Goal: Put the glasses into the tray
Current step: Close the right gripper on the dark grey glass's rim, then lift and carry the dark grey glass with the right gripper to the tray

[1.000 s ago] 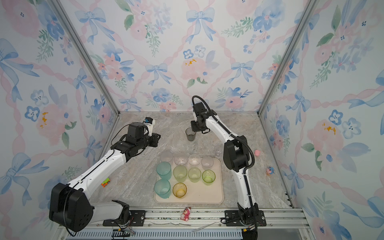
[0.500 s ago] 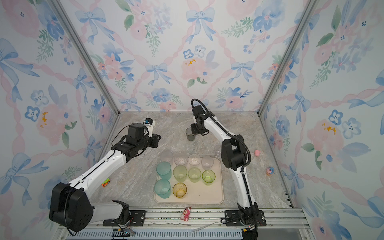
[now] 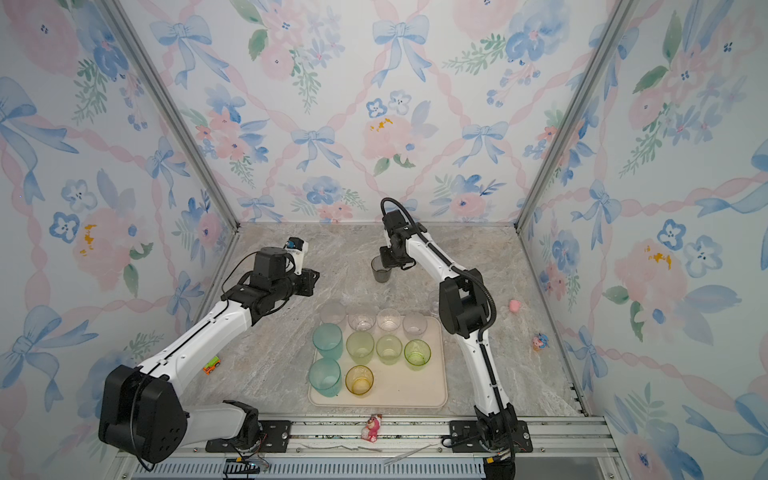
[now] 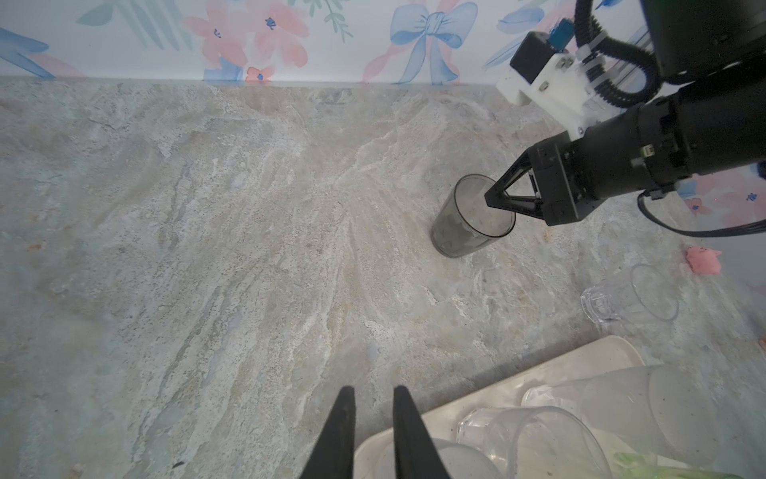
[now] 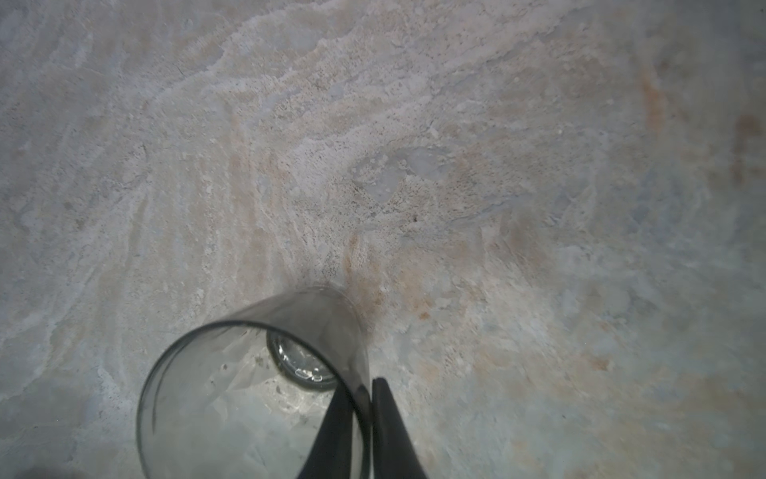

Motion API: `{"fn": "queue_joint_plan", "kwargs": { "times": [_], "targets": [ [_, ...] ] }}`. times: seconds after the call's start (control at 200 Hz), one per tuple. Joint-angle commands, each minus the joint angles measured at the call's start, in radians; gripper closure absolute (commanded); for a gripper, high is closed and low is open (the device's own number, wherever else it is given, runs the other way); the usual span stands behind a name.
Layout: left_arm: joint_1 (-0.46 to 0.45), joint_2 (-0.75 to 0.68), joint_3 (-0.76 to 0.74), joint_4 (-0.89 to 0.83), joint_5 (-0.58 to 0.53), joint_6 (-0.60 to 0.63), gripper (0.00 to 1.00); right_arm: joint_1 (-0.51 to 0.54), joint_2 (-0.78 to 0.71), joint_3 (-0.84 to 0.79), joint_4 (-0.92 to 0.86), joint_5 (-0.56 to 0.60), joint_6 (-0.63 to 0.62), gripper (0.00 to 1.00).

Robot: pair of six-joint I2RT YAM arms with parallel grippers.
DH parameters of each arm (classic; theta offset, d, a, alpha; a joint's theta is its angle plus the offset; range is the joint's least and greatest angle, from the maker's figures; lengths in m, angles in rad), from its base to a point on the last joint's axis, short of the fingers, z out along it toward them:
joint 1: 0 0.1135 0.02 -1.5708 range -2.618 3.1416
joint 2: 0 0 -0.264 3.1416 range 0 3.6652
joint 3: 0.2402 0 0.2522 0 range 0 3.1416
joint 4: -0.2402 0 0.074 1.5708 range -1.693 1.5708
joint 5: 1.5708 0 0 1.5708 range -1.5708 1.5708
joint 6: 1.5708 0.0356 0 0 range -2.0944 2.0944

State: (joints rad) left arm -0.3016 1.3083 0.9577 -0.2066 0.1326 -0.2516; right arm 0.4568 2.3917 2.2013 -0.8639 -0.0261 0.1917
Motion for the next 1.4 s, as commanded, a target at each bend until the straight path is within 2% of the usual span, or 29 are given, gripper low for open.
{"fn": "queue_joint_plan", "kwargs": {
  "times": [0.0,0.1,0.19,0.37,0.55,0.705,0.89,1.066,1.221,1.396],
  "targets": [
    [0.010,-0.003,-0.016,0.004,0.017,0.009,0.80,-0.003,0.017,0.035,-0.038,-0.001,0.002,0.92],
    [0.012,-0.004,-0.016,0.004,0.020,0.011,0.80,-0.004,0.006,0.023,-0.028,0.009,0.002,0.98],
    [0.014,-0.005,-0.015,0.004,0.027,0.011,0.80,-0.004,-0.025,-0.010,-0.004,0.018,0.002,0.99],
    [0.013,-0.016,-0.024,0.004,0.051,0.003,0.81,-0.003,-0.183,-0.174,0.090,0.047,-0.003,1.00],
    [-0.026,-0.064,-0.052,0.005,0.025,-0.006,0.81,0.000,-0.495,-0.447,0.201,0.052,-0.006,1.00],
    [-0.079,-0.124,-0.072,0.005,-0.031,-0.016,0.81,0.042,-0.815,-0.663,0.187,0.090,-0.020,1.00],
    [-0.130,-0.162,-0.082,0.004,-0.080,-0.011,0.81,0.173,-1.124,-0.834,0.040,0.155,-0.005,1.00],
    [-0.136,-0.201,-0.094,-0.014,-0.098,-0.001,0.80,0.399,-1.312,-0.928,-0.141,0.290,0.105,1.00],
    [-0.136,-0.233,-0.088,-0.052,-0.124,0.011,0.79,0.573,-1.383,-1.030,-0.200,0.336,0.228,1.00],
    [-0.137,-0.263,-0.088,-0.076,-0.135,0.018,0.78,0.734,-1.349,-1.083,-0.234,0.356,0.332,1.00]
  ]
}}
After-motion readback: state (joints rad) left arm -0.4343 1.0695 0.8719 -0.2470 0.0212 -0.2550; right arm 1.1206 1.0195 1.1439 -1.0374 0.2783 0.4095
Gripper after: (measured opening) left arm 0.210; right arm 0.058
